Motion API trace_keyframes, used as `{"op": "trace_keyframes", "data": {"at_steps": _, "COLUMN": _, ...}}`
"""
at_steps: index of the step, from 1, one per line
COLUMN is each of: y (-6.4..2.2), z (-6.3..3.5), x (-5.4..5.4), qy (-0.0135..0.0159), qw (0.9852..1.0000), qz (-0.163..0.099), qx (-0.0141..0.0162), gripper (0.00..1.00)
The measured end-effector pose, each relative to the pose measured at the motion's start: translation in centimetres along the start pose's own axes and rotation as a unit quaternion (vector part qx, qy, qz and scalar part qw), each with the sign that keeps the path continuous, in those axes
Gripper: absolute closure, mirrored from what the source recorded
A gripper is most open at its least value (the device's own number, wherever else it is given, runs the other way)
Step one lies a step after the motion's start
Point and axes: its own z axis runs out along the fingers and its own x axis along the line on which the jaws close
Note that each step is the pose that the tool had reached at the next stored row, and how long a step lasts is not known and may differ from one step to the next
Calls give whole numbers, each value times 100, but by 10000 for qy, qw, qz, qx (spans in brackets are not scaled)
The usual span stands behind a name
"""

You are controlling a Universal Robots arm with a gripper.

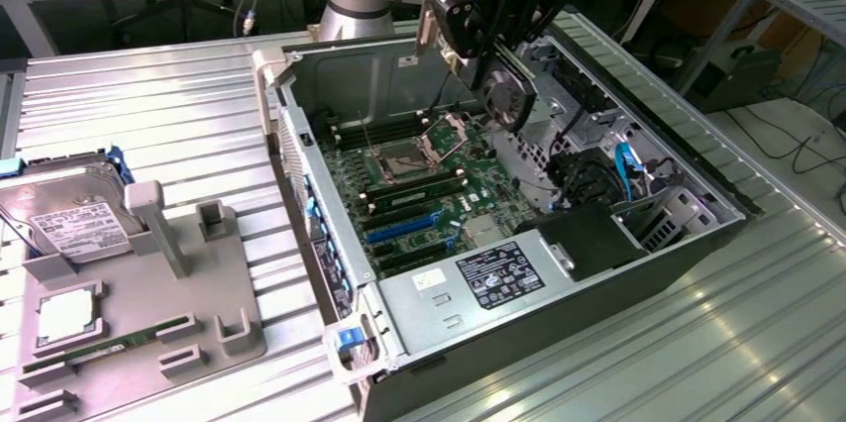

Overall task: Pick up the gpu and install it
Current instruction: 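Insert the gpu into the slot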

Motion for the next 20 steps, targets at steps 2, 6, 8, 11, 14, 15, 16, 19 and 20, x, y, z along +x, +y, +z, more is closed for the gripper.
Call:
{"op": "trace_keyframes", "data": {"at_steps": 2, "y": 0, "z": 0, "x": 0, "qy": 5, "qw": 10000, "qz": -94, "qx": -2, "gripper": 72}}
{"op": "trace_keyframes", "data": {"at_steps": 6, "y": 0, "z": 0, "x": 0, "qy": 13, "qw": 9998, "qz": -220, "qx": -4, "gripper": 72}}
{"op": "trace_keyframes", "data": {"at_steps": 8, "y": 0, "z": 0, "x": 0, "qy": 16, "qw": 9996, "qz": -280, "qx": -6, "gripper": 72}}
{"op": "trace_keyframes", "data": {"at_steps": 11, "y": 0, "z": 0, "x": 0, "qy": 22, "qw": 9992, "qz": -393, "qx": -8, "gripper": 72}}
{"op": "trace_keyframes", "data": {"at_steps": 14, "y": 0, "z": 0, "x": 0, "qy": 28, "qw": 9988, "qz": -494, "qx": -11, "gripper": 72}}
{"op": "trace_keyframes", "data": {"at_steps": 15, "y": 0, "z": 0, "x": 0, "qy": 30, "qw": 9986, "qz": -527, "qx": -11, "gripper": 72}}
{"op": "trace_keyframes", "data": {"at_steps": 16, "y": 0, "z": 0, "x": 0, "qy": 31, "qw": 9984, "qz": -560, "qx": -12, "gripper": 72}}
{"op": "trace_keyframes", "data": {"at_steps": 19, "y": 0, "z": 0, "x": 0, "qy": 37, "qw": 9978, "qz": -656, "qx": -14, "gripper": 72}}
{"op": "trace_keyframes", "data": {"at_steps": 20, "y": 0, "z": 0, "x": 0, "qy": 39, "qw": 9976, "qz": -688, "qx": -15, "gripper": 72}}
